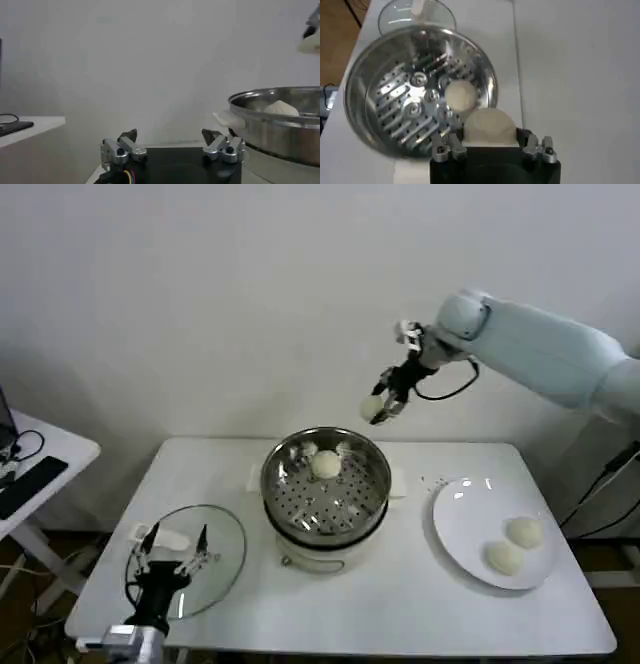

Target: Take steamed baozi put them in steamer then cover it.

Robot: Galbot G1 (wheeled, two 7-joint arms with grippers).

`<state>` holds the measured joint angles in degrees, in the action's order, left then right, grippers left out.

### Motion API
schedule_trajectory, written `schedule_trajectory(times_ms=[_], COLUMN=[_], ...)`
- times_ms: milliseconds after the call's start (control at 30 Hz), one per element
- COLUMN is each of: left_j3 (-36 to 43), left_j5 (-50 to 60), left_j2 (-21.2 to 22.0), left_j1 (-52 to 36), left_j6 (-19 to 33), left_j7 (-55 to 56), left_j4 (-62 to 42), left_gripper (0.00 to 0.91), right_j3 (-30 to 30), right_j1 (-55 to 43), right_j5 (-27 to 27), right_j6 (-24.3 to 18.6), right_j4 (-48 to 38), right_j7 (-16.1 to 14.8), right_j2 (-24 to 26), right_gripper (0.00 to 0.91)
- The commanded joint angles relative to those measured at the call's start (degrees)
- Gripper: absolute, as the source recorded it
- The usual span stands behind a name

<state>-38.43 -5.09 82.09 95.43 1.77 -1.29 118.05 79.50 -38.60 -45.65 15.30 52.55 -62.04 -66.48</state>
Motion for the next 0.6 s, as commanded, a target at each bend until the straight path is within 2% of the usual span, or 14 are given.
schedule_trajectory(times_ms=[33, 600], left_j3=[-0.6, -0.6], left_j5=[-0.3, -0.6], left_j2=[0.0, 0.2], left_j1=[0.5, 0.2], left_j6=[0.4, 0.2], left_j7=[0.0, -0.1], left_j4=[0.1, -0.2], left_gripper=[0.907, 0.907], right_j3=[-0.5, -0.6], right_j1=[4.8, 10.4], right_j5=[-2.2, 0.5], right_j6=[1.1, 1.2], right_j4=[-0.2, 0.0], right_j7=[1.8, 2.7], right_j2=[-10.8, -13.2], right_gripper=[0.756, 0.756])
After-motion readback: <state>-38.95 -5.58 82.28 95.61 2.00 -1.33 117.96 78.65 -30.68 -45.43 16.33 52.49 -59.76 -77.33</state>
